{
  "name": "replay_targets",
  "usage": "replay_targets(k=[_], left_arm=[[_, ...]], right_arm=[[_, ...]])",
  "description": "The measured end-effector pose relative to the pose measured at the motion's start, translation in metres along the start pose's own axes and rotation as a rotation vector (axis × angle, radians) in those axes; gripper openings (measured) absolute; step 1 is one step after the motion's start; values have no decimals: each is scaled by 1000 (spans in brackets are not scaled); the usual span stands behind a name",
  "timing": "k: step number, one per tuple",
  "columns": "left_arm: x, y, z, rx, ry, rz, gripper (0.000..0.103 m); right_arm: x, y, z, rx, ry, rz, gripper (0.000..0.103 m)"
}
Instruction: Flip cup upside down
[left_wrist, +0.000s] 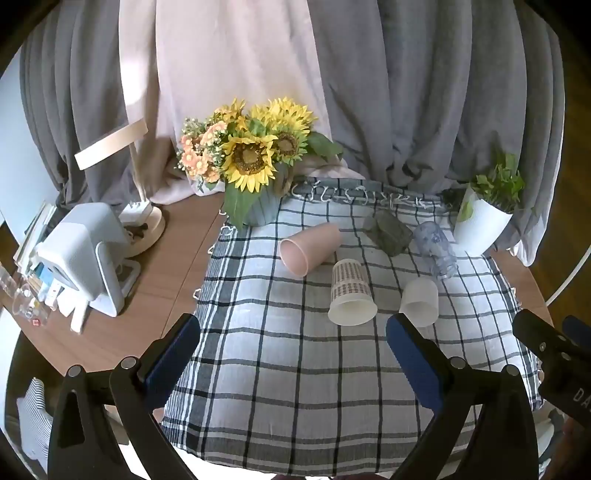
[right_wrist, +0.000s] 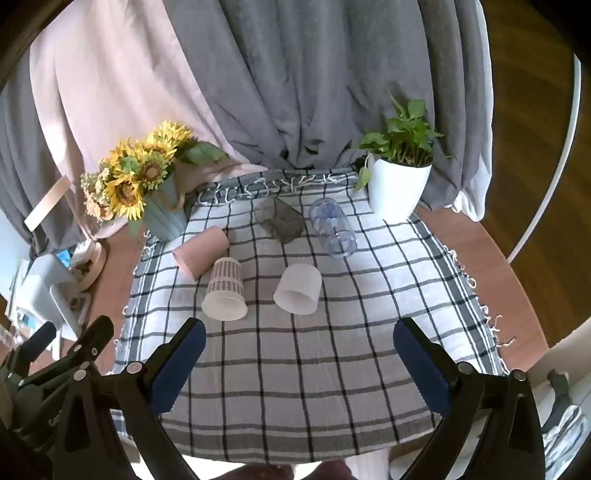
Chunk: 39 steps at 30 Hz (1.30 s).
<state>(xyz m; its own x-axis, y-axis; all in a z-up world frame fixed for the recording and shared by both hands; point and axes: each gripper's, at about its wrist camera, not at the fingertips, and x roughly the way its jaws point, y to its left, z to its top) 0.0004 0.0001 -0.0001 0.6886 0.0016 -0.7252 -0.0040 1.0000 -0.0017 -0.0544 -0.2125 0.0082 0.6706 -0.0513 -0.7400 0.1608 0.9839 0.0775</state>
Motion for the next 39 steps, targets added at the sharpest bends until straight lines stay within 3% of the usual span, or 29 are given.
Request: replay_targets(k=[13,39], left_arm=[[-2,-16,5,17,-9,9,103],[-3,-1,2,3,-10,-6,103]], right_arm=[[2,-1,2,9,7,9,102],[2,-2,3,7,9,17,102]])
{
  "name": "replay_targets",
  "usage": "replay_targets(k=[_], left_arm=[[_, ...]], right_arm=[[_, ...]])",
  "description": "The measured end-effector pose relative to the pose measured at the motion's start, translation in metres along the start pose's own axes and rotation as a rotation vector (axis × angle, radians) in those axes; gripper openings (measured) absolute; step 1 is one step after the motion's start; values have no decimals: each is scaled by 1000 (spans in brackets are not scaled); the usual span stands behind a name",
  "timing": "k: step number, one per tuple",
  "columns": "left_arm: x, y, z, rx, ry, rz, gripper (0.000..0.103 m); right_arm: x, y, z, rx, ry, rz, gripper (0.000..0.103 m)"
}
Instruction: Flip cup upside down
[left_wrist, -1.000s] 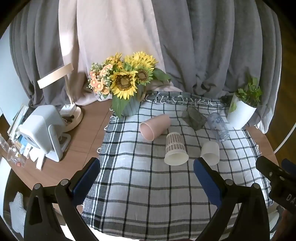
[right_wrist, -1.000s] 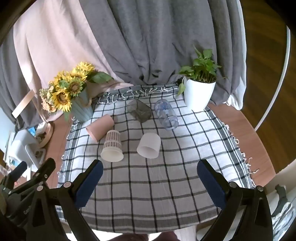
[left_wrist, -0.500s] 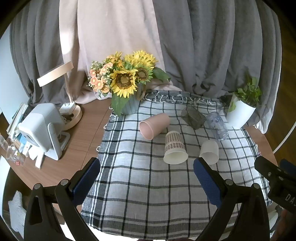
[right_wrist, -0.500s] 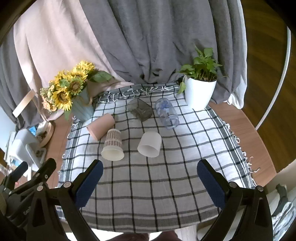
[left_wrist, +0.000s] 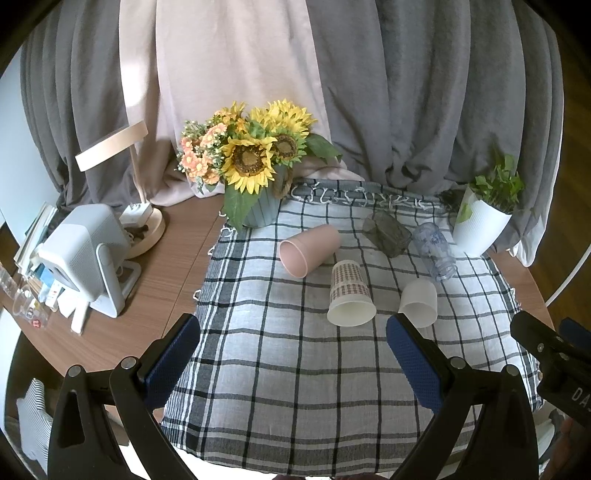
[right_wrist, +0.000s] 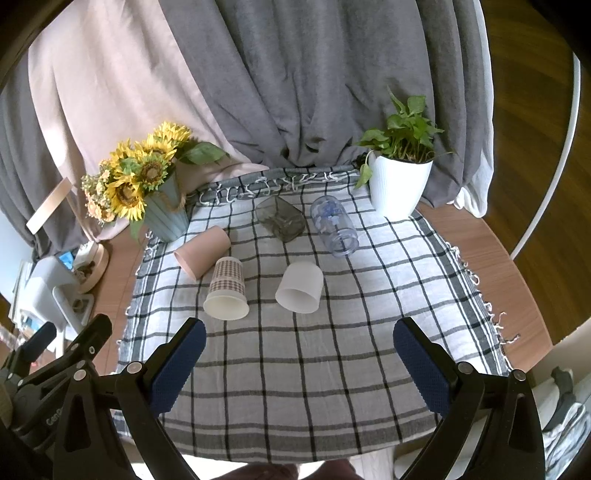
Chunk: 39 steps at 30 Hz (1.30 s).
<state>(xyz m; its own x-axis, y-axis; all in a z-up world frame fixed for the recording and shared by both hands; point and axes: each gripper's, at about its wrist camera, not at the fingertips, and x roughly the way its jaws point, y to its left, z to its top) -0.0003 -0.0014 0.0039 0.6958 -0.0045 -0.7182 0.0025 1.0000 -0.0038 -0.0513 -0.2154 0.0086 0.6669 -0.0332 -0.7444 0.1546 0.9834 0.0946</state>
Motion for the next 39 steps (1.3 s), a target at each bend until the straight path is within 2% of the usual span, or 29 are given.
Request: replay_targets(k=[39], left_arm=[[1,1,-1,2,4,3,103]], right_arm=[[3,0,1,4,2,3,102]])
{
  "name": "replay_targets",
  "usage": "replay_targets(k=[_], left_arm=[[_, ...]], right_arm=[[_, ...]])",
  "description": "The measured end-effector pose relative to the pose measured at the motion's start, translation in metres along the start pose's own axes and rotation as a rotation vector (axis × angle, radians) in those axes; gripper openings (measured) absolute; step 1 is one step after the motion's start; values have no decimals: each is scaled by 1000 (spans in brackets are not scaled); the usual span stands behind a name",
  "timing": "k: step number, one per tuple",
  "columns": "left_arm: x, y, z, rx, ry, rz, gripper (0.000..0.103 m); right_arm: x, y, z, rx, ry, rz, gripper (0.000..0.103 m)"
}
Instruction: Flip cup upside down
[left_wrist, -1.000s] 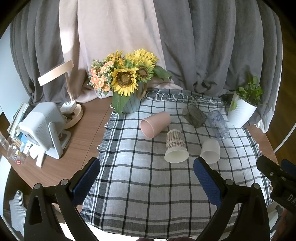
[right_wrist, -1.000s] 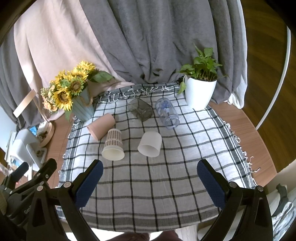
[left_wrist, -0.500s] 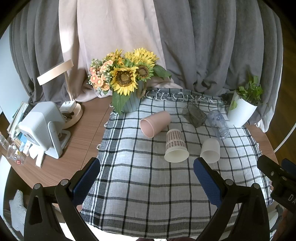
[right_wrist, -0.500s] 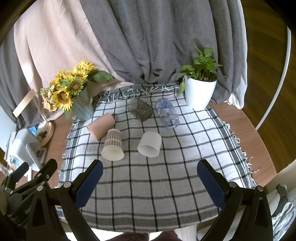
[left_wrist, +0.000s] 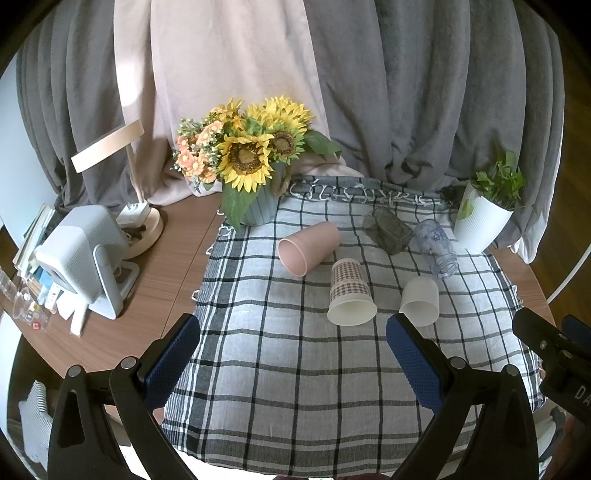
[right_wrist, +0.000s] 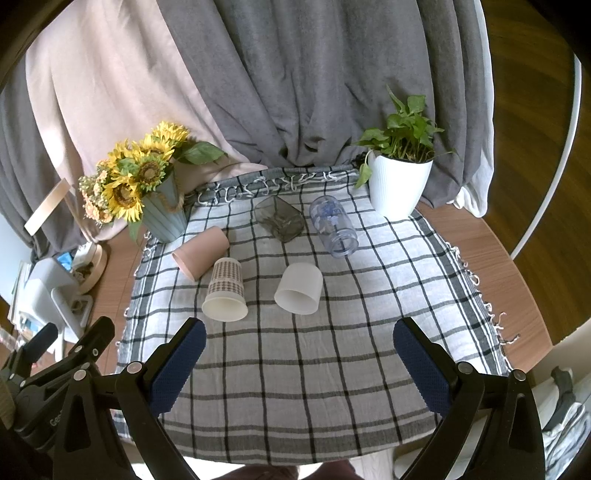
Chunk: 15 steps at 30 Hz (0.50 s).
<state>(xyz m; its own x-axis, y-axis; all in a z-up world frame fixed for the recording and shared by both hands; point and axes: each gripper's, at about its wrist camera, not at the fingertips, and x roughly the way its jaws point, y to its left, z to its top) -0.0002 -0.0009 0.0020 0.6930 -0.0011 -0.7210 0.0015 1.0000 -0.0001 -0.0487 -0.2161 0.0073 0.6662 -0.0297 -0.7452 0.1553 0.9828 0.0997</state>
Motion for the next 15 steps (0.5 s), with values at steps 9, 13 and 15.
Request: replay_targets(k=[9,13,15], left_arm=[[0,-1,-1,0,4,0,103],[0,-1,-1,0,4,0,103],[1,-1,-2,0,6,0,103]], right_arm=[[1,0,0,0,3,0,102],[3,1,0,-1,5,-1,102],[3,1,0,-1,5,0,102]])
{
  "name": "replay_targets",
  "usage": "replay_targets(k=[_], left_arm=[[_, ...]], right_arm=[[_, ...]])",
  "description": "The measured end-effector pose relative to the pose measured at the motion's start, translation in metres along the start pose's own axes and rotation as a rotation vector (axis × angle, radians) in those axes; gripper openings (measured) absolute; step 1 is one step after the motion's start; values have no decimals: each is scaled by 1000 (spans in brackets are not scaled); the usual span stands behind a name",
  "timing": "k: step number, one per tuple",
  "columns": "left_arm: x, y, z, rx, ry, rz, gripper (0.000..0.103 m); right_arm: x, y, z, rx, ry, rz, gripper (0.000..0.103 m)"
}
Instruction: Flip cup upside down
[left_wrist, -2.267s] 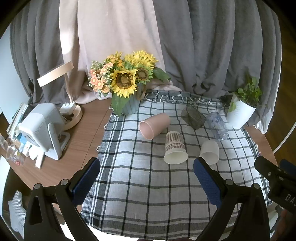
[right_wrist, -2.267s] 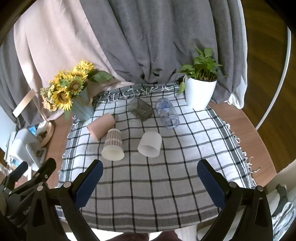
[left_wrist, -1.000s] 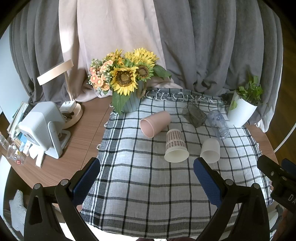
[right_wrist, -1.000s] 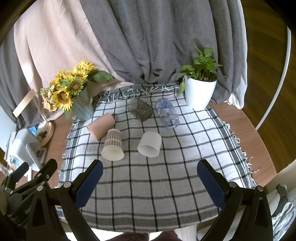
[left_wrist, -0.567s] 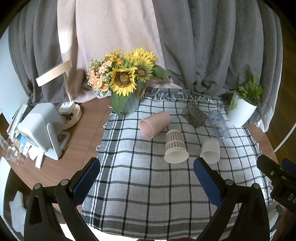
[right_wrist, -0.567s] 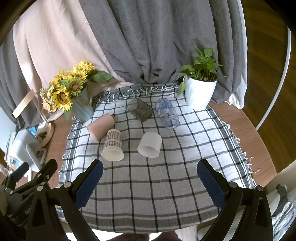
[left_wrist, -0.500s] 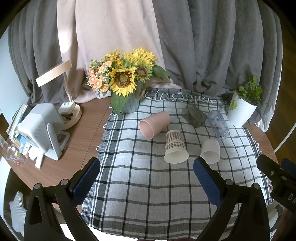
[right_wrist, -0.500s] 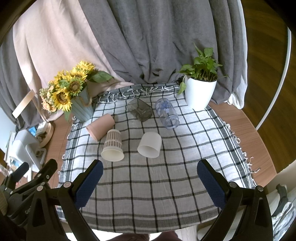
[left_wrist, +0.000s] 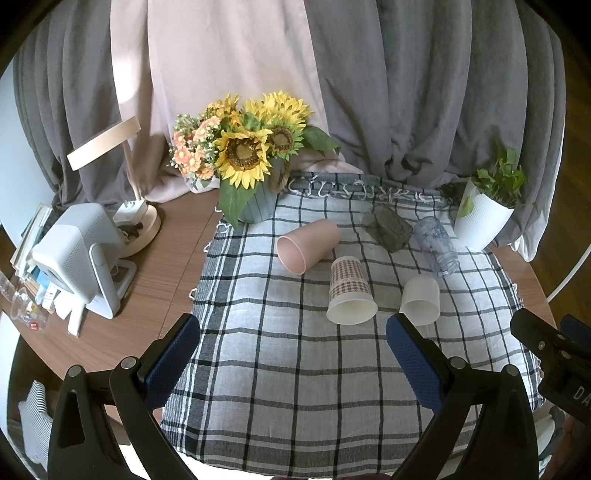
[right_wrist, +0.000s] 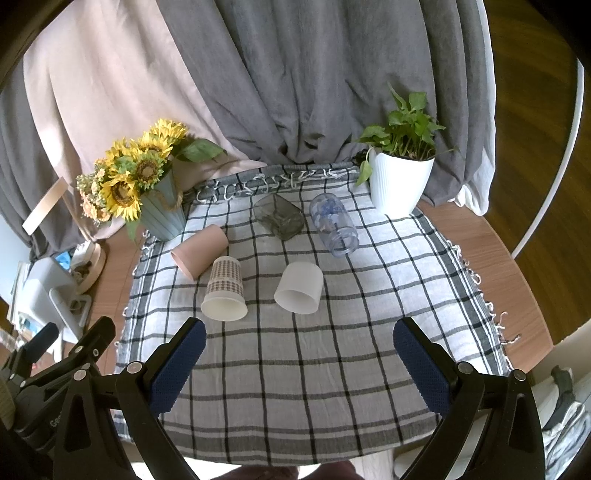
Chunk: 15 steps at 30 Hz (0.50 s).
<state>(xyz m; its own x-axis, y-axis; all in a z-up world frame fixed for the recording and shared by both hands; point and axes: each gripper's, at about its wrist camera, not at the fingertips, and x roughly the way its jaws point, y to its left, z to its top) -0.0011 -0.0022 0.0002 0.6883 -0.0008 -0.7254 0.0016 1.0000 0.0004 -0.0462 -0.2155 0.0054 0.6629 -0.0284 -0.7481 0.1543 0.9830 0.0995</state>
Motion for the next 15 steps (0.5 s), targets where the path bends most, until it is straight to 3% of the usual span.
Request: replay_targets(k=[15], left_arm=[[36,-2,13,35,70,-9,103]], right_arm=[[36,4,7,11,66,-3,102]])
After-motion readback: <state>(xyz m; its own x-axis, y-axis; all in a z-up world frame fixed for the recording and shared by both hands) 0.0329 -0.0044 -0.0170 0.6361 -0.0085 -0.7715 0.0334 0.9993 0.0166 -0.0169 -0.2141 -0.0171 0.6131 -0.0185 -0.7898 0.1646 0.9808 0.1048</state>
